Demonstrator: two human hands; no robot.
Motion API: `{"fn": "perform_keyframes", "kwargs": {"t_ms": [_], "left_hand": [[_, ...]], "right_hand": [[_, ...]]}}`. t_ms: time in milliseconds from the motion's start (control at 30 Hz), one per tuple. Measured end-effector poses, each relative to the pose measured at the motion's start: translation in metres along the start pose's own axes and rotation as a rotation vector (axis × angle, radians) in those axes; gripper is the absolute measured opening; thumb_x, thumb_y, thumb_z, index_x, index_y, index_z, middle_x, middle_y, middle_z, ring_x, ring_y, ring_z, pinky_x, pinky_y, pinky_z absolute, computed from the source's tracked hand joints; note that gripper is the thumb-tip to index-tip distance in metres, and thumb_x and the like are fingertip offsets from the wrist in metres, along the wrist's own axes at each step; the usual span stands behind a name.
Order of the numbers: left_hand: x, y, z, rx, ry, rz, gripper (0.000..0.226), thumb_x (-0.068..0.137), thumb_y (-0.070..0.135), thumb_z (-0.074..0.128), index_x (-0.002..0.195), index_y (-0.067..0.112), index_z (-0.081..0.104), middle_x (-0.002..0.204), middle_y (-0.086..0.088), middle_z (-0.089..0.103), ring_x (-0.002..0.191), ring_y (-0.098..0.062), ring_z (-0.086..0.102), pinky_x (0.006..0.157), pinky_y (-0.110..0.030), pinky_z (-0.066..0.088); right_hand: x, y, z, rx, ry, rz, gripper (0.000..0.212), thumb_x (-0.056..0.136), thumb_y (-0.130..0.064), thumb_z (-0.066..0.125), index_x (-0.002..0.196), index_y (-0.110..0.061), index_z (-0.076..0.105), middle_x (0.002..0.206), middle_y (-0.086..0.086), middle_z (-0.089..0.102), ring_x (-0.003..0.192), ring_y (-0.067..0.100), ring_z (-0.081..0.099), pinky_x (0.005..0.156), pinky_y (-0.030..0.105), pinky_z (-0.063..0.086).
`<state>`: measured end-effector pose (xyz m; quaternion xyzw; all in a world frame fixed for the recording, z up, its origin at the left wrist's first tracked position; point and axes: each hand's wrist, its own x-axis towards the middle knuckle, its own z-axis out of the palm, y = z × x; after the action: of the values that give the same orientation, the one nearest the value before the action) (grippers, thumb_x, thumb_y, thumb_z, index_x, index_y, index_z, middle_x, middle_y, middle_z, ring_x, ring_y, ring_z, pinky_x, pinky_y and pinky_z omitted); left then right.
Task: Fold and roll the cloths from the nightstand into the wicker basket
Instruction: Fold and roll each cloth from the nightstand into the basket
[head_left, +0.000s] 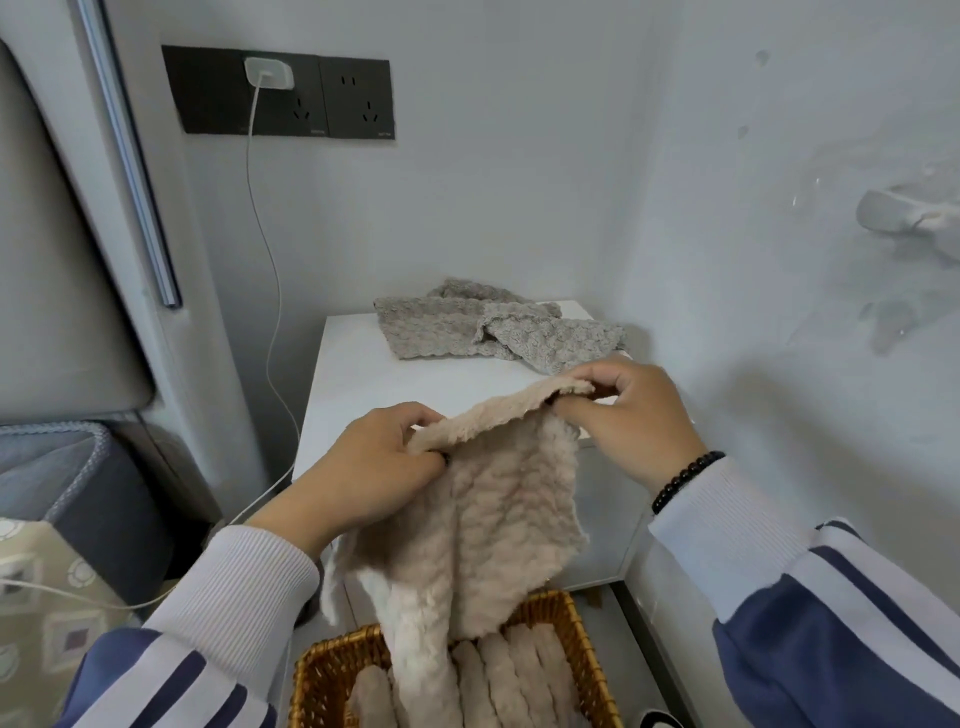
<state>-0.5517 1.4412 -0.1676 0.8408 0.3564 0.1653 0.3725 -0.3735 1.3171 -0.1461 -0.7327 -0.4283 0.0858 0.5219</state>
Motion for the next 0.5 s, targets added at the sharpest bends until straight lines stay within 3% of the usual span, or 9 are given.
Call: {"fn": "perform_keyframes", "kwargs": {"t_ms": [133,300,400,500], "left_hand": [[0.0,-0.01,-0.008,0.142,0.071,-0.027,0.017,0.087,0.015,0.057,0.093,0.03,0.062,0.081,0.01,0.062,0.064,-0.006,0.054,0.048,-0.015,0.035],[0.004,-0.02,-0.015,0.234,0.14,-0.066,0.015,0.089,0.014,0.055,0.086,0.025,0.064,0.075,0.006,0.064,0.061,-0.01,0.057,0.049,-0.019,0.038],[0.008,-0.029,-0.021,0.274,0.197,-0.101,0.02,0.086,0.01,0.053,0.083,0.026,0.066,0.079,0.008,0.065,0.069,-0.008,0.058,0.052,-0.019,0.038],[0.012,-0.033,-0.028,0.349,0.271,-0.11,0.017,0.087,0.013,0.054,0.08,0.022,0.067,0.077,0.005,0.065,0.069,-0.012,0.056,0.052,-0.022,0.038]], "right_hand": [[0.009,0.011,-0.006,0.069,0.066,0.128,0.012,0.08,-0.009,0.07,0.068,-0.008,0.069,0.058,-0.003,0.052,0.054,0.012,0.043,0.056,0.02,0.039],[0.019,0.021,-0.006,0.223,0.077,0.367,0.021,0.087,-0.002,0.06,0.067,-0.009,0.06,0.044,0.002,0.053,0.038,0.013,0.055,0.04,0.02,0.047],[0.023,0.021,-0.004,0.386,0.048,0.475,0.007,0.092,-0.003,0.056,0.095,-0.006,0.061,0.05,0.003,0.065,0.045,0.015,0.065,0.042,0.021,0.051],[0.028,0.025,-0.002,0.514,0.04,0.51,0.03,0.094,-0.006,0.054,0.124,-0.003,0.051,0.06,0.006,0.071,0.051,0.018,0.069,0.043,0.022,0.052]]}}
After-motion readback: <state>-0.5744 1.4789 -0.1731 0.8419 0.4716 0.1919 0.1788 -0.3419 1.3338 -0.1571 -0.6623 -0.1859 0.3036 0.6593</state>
